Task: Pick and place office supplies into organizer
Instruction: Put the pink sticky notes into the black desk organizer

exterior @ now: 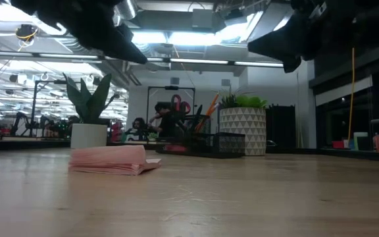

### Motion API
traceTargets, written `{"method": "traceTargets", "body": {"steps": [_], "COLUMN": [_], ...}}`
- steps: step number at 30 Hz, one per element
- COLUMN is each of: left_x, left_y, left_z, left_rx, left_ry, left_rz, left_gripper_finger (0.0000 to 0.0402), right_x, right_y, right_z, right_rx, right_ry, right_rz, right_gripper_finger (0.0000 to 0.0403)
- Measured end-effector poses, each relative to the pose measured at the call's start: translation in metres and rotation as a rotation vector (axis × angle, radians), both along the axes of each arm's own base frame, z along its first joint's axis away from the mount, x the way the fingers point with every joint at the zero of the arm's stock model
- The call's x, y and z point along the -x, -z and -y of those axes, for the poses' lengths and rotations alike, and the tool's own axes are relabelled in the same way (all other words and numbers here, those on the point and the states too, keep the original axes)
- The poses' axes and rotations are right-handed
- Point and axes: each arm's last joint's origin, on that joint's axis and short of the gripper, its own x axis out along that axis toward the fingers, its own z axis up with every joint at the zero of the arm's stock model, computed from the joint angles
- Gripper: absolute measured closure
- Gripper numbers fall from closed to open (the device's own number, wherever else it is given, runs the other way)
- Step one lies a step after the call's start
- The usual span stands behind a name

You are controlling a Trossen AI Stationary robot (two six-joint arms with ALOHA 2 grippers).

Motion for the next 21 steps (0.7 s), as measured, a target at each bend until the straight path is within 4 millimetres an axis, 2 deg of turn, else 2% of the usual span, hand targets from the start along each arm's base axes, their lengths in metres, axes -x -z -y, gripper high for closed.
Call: {"method": "traceTargets", "body": {"steps": [9, 15, 21], "left_x": [0.009, 0.005, -0.001], "left_y": [0.015, 0.031, 0.048], "left_z": [0.034, 0.057, 0.070], "left_rx": [0.143, 0.115, 0.062], "left_ry": [0.025, 0.070, 0.045], "left_rz": [-0.113, -0.132, -0.128], "left_gripper_finger": [0.0296, 0.0282, 0.0263], "right_x": [0.004, 0.004, 0.004], "right_y": [0.000, 0.001, 0.001], "right_z": [-0.013, -0.014, -0.014], "right_rx": [-0.021, -0.019, -0.020], "right_ry": [-0.053, -0.057, -0.055], "right_rz": [0.001, -0.011, -0.011], "right_gripper_finger": [0.0395, 0.0395, 0.0395]}}
